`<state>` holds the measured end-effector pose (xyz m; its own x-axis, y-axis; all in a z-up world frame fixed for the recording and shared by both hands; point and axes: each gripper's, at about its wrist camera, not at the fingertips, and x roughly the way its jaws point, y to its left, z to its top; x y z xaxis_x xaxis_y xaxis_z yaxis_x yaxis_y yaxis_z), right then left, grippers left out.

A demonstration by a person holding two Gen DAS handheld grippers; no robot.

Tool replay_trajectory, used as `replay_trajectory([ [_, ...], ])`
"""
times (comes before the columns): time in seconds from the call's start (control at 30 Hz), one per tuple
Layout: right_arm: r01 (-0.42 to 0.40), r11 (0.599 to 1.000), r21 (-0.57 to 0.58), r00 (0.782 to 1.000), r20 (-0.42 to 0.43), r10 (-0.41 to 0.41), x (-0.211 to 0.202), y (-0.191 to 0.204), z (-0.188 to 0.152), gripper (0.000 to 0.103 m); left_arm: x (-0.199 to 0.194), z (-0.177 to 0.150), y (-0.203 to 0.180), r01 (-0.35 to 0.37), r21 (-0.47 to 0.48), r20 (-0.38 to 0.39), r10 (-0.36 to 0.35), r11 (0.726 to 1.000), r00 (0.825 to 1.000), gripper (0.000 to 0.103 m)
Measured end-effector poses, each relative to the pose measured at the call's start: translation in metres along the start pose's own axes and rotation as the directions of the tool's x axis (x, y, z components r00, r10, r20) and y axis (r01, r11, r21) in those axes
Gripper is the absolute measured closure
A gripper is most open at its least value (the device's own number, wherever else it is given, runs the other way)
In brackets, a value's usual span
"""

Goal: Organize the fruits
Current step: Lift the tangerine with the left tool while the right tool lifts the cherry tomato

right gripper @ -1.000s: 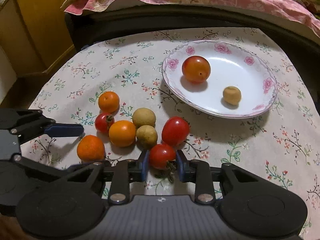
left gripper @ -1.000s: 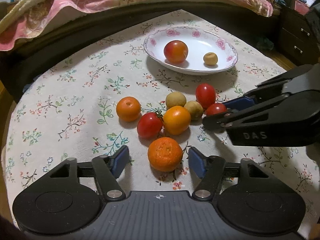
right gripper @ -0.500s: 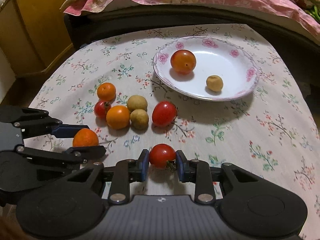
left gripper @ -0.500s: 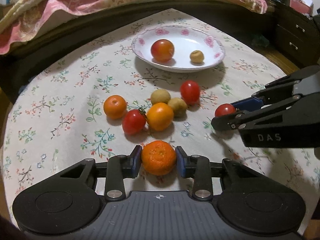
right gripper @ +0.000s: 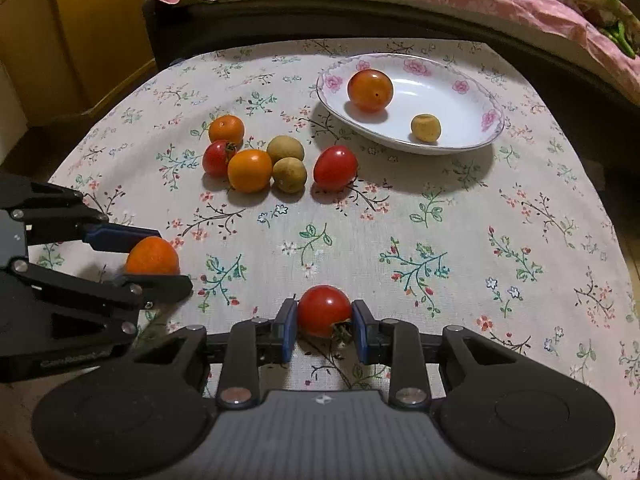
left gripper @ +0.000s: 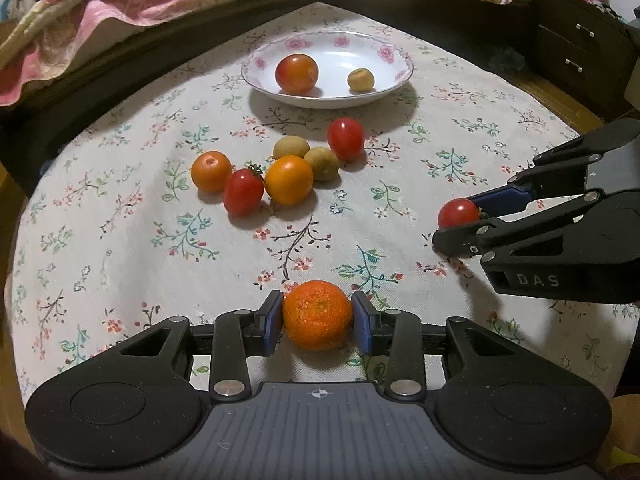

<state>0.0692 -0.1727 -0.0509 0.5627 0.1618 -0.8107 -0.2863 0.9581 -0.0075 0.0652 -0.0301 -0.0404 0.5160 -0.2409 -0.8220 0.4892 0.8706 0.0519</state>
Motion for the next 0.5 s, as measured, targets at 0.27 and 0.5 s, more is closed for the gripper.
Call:
replay_trajectory([
  [0.27, -0.016, 1.000, -0.008, 1.000, 0.000, 0.016, -0.0004, 0.0008, 0.0009, 0.065, -0.0009, -0.0050, 0.0025, -0.003, -0.008, 0.001, 0.003, 1.000, 1.000, 0.030],
  [0.5, 0.006, 1.000, 0.002, 1.000, -0.016, -0.006, -0.0008, 0.0007, 0.0006, 0.067, -0.0020, -0.0025, -0.0028, -0.005, -0.010, -0.005, 0.005, 1.000, 1.000, 0.049],
])
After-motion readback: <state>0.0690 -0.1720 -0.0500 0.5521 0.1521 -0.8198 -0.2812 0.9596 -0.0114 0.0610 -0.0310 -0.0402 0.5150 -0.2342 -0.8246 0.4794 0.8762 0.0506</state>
